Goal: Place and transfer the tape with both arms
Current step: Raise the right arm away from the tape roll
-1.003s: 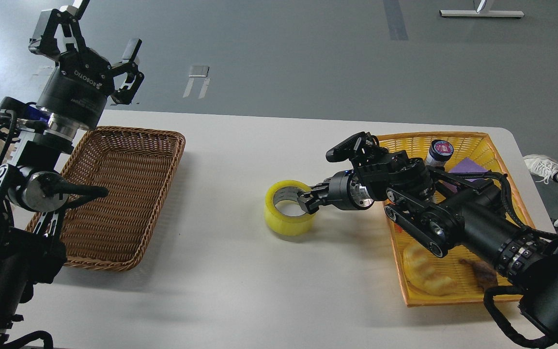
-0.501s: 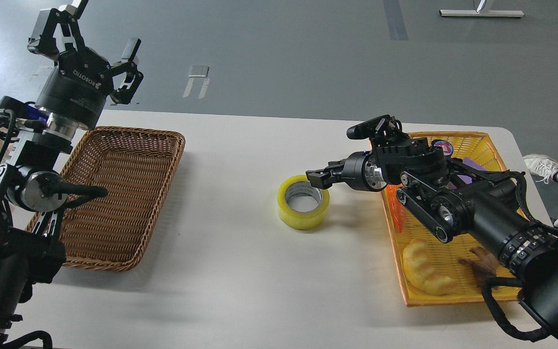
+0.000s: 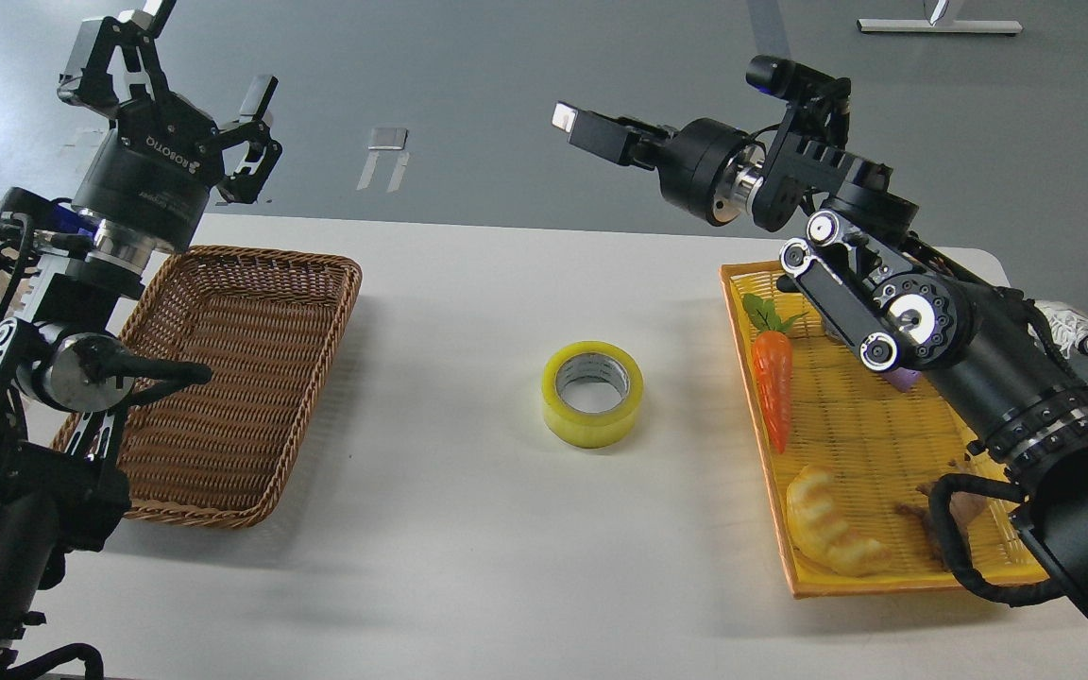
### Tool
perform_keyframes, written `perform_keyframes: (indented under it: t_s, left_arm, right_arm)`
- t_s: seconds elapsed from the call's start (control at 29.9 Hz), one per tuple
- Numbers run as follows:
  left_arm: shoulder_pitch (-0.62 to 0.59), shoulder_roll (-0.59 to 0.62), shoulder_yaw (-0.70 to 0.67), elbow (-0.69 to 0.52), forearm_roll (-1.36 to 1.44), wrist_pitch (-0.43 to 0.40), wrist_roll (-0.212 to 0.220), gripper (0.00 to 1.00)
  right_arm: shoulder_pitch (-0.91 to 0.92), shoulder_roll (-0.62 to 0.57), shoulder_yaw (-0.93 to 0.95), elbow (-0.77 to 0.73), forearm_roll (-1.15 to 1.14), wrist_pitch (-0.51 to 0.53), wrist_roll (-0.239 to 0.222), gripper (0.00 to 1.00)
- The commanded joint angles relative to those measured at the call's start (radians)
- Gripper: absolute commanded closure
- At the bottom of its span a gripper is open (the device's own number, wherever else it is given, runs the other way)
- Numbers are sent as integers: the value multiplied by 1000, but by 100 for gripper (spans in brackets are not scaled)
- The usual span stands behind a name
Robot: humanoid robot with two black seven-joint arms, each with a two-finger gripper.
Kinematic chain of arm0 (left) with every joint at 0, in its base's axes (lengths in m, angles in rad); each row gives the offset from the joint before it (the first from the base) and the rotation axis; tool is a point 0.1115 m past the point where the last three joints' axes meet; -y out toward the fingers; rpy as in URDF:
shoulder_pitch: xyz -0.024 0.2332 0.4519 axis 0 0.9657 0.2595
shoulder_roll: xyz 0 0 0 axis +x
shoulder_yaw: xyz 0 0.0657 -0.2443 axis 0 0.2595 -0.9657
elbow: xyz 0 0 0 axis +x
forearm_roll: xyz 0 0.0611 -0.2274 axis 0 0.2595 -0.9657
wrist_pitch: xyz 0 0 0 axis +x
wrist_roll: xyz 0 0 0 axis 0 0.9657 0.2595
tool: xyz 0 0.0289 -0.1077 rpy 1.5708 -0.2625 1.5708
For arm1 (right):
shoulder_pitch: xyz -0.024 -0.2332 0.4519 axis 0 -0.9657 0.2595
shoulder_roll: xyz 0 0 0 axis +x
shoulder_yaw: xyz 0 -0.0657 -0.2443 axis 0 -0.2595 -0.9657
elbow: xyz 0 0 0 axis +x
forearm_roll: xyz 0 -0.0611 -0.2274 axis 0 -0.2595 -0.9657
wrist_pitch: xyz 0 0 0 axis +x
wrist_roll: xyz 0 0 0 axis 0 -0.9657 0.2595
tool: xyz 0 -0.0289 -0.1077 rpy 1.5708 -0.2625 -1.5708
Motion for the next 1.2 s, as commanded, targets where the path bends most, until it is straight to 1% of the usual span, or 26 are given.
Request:
perform_keyframes:
  t_s: [0.0, 0.03, 0.07, 0.1, 0.13, 0.2, 0.23, 0.3, 0.33, 0.37, 0.43, 0.47, 0.53, 0.57, 0.6, 0.74, 0.84, 0.94, 0.97, 1.04, 1.07, 1.17]
  left_arm:
    - [1, 4, 6, -5, 3, -11, 5, 2]
    - [1, 2, 2, -6, 3, -10, 5, 2]
    - [0, -1, -1, -5, 0, -5, -1, 2]
    - [-2, -1, -1, -5, 0, -3, -2, 2]
    - [-5, -2, -1, -5, 0, -2, -4, 2]
    - [-7, -4, -1, -5, 0, -2, -4, 2]
    - [-8, -5, 0, -5, 0, -2, -4, 2]
    - [-11, -10, 0, -5, 0, -5, -5, 2]
    - [-13, -12, -3, -5, 0, -11, -7, 2]
    - [-13, -12, -3, -5, 0, -11, -7, 2]
    - [-14, -15, -3, -5, 0, -14, -14, 2]
    - [-16, -15, -3, -6, 0, -14, -21, 2]
    - [-19, -16, -1, -6, 0, -10, -51, 2]
    - [-19, -16, -1, -6, 0, -10, -51, 2]
    - [-19, -15, 2, -6, 0, -10, -62, 2]
    - [-16, -15, 6, -8, 3, -5, -64, 2]
    - [-13, -16, 8, -8, 5, -11, -68, 2]
    - [-7, -21, 13, -8, 5, -13, -113, 2]
    - [-4, -22, 14, -8, 5, -13, -137, 2]
    - [0, -25, 14, -8, 5, -14, -160, 2]
    - [1, -36, 16, -9, 5, -14, -180, 2]
    - [12, -50, 17, -21, 8, -16, -194, 2]
  right_arm:
    - [-12, 0, 37, 101, 128, 15, 4, 0]
    - [-20, -32, 37, 156, 194, 29, 4, 0]
    - [-37, -93, 39, 208, 267, 50, 7, 0]
    - [-46, -124, 39, 234, 312, 64, 8, 0]
    - [-66, -188, 44, 286, 398, 93, 8, 0]
    - [-78, -244, 50, 331, 478, 110, 8, 0]
    - [-100, -295, 66, 369, 550, 116, 8, 0]
    - [-147, -340, 111, 414, 623, 116, 8, 0]
    - [-182, -354, 169, 435, 651, 115, 8, 0]
    - [-183, -354, 169, 435, 651, 115, 8, 0]
    - [-267, -356, 305, 480, 662, 120, 8, 0]
    - [-290, -356, 341, 495, 664, 121, 7, 0]
    - [-379, -351, 451, 552, 690, 138, 7, 0]
    - [-379, -351, 452, 552, 690, 138, 7, 0]
    - [-419, -351, 493, 581, 723, 147, 7, 0]
    - [-546, -351, 589, 681, 863, 149, -7, 0]
    - [-594, -348, 623, 713, 877, 144, -7, 0]
    - [-683, -339, 668, 747, 885, 149, -9, 0]
    - [-713, -337, 677, 753, 906, 152, -10, 0]
    - [-736, -336, 679, 754, 935, 155, -13, 0]
    - [-752, -336, 680, 758, 966, 155, -24, 0]
    - [-763, -336, 688, 777, 995, 153, -61, 0]
